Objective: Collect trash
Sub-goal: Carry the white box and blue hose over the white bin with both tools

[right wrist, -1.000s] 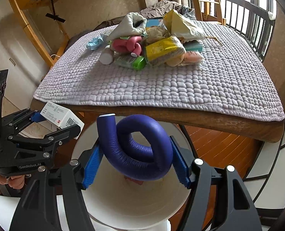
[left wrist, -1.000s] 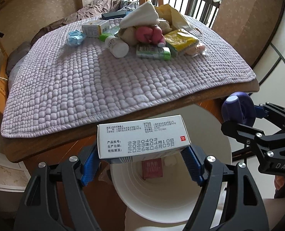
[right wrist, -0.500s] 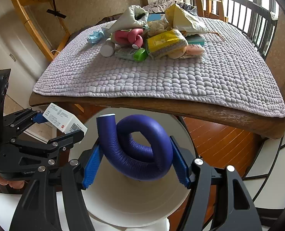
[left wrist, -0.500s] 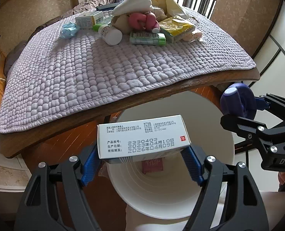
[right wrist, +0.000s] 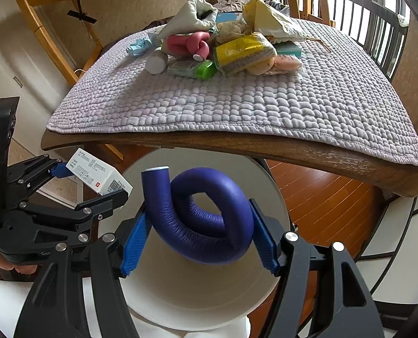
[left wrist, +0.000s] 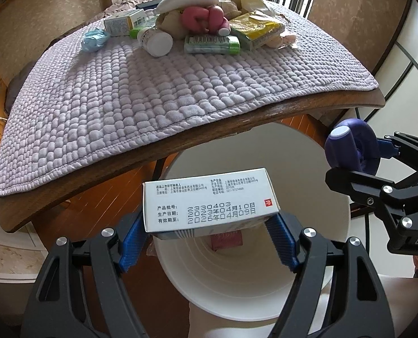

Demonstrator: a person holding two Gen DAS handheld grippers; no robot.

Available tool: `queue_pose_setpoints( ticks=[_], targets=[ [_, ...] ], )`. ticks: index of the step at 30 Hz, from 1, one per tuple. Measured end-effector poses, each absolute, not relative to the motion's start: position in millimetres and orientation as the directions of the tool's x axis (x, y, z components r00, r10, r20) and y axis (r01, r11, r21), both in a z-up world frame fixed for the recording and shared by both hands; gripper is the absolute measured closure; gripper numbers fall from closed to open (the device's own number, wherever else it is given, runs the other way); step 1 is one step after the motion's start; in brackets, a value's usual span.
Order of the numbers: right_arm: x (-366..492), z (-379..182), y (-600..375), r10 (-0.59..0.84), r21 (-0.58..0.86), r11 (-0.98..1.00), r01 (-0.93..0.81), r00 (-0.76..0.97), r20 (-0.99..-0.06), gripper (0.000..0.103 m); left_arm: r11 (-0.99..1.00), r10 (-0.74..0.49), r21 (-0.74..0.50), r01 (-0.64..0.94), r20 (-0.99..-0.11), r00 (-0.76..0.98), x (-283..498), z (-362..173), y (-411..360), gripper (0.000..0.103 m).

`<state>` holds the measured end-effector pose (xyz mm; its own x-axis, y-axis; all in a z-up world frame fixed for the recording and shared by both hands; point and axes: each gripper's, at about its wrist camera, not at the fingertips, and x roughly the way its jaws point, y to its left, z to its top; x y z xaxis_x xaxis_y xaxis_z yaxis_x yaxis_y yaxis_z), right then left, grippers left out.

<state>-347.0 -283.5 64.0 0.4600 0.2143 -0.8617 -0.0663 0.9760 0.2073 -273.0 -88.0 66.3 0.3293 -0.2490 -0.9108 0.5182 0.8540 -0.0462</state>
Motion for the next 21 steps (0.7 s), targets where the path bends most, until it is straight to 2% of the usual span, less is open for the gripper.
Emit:
queue_pose_setpoints(
  ticks=[21],
  targets=[
    [-342,43,-278,0.206,0.192,0.978,-0.076,0.427,-0.880,0.038,0.856,-0.210,-0.028,0.517,-0.931,0.298,-273,37,-103,0.025]
  ],
)
